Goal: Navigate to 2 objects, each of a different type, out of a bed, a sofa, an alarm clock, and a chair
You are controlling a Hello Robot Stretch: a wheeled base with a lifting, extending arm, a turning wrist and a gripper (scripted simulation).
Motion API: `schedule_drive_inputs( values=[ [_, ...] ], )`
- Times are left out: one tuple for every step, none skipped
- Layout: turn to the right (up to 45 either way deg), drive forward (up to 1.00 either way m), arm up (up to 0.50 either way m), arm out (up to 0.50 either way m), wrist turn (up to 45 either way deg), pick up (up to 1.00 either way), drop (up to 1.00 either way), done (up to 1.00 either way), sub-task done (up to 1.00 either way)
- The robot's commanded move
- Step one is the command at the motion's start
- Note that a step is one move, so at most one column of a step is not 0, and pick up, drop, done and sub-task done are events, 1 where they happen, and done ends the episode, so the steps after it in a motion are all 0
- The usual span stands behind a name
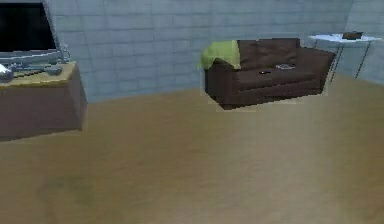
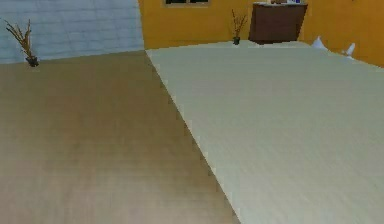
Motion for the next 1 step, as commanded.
schedule_drive_inputs(
  values=[
    [0.0,1.0,0.0,0.0,0.0,0.0,0.0,0.0,0.0]
  ],
)
